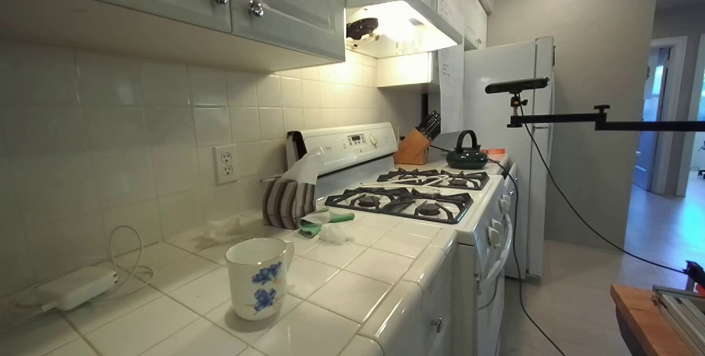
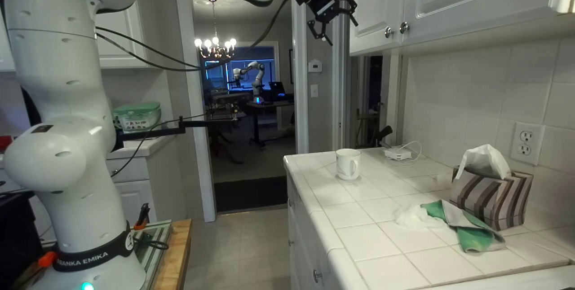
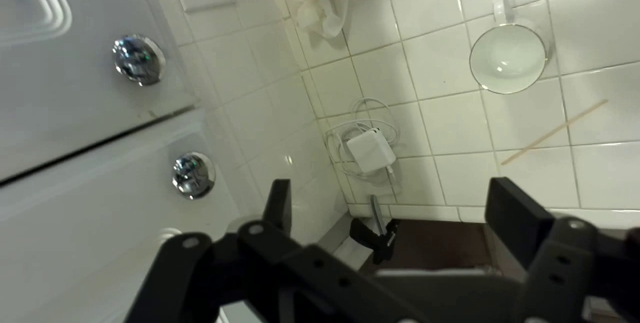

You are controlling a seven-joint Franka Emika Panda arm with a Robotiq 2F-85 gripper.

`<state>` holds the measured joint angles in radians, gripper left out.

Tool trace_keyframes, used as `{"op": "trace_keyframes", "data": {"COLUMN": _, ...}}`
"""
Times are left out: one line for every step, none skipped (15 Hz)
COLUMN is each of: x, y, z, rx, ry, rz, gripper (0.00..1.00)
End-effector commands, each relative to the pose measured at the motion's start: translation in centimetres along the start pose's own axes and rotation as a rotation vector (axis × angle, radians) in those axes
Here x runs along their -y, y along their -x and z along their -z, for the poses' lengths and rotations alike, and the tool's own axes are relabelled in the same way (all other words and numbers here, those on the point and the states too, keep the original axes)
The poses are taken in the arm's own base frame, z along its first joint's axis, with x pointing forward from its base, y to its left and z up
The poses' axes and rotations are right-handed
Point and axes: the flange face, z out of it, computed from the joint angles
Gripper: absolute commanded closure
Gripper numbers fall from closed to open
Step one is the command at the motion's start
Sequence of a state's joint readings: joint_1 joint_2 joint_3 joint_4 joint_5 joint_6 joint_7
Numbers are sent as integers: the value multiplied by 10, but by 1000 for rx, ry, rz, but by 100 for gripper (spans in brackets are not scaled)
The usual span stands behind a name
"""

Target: Open the cabinet and take out a bottle from the cabinet

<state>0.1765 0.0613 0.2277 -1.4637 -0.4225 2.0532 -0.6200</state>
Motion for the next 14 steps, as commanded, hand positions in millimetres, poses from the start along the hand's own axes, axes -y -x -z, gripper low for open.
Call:
{"op": "trace_keyframes", "data": {"x": -20, "y": 17, "z": -17, "rx": 42, "ry": 25, "rz": -32, "gripper": 0}}
{"op": "trace_keyframes", "data": {"x": -26, "y": 18, "z": -26, "rx": 52, "ry": 26, "rz": -32, "gripper": 0}}
{"op": "trace_keyframes", "data": {"x": -32, "y": 19, "z": -32, "rx": 63, "ry": 31, "rz": -29, "gripper": 0}}
{"op": "trace_keyframes", "data": {"x": -38, "y": 18, "z": -38, "rx": 73, "ry": 37, "rz": -26, "gripper": 0}}
{"op": "trace_keyframes", "data": {"x": -41, "y": 16, "z": -43, "rx": 79, "ry": 43, "rz": -24, "gripper": 0}}
{"op": "trace_keyframes", "data": {"x": -45, "y": 14, "z": -46, "rx": 83, "ry": 50, "rz": -22, "gripper": 0}}
{"op": "trace_keyframes", "data": {"x": -48, "y": 9, "z": -50, "rx": 80, "ry": 55, "rz": -20, "gripper": 0}}
{"op": "trace_keyframes", "data": {"x": -50, "y": 6, "z": -51, "rx": 80, "ry": 63, "rz": -19, "gripper": 0}}
{"op": "trace_keyframes", "data": {"x": -53, "y": 2, "z": -53, "rx": 79, "ry": 70, "rz": -17, "gripper": 0}}
{"op": "trace_keyframes", "data": {"x": -56, "y": -1, "z": -55, "rx": 75, "ry": 76, "rz": -17, "gripper": 0}}
{"op": "trace_keyframes", "data": {"x": -58, "y": -5, "z": -55, "rx": 69, "ry": 83, "rz": -19, "gripper": 0}}
{"op": "trace_keyframes", "data": {"x": -60, "y": -8, "z": -55, "rx": 64, "ry": 88, "rz": -21, "gripper": 0}}
{"op": "trace_keyframes", "data": {"x": -62, "y": -11, "z": -54, "rx": 59, "ry": 95, "rz": -23, "gripper": 0}}
{"op": "trace_keyframes", "data": {"x": -64, "y": -13, "z": -54, "rx": 54, "ry": 99, "rz": -23, "gripper": 0}}
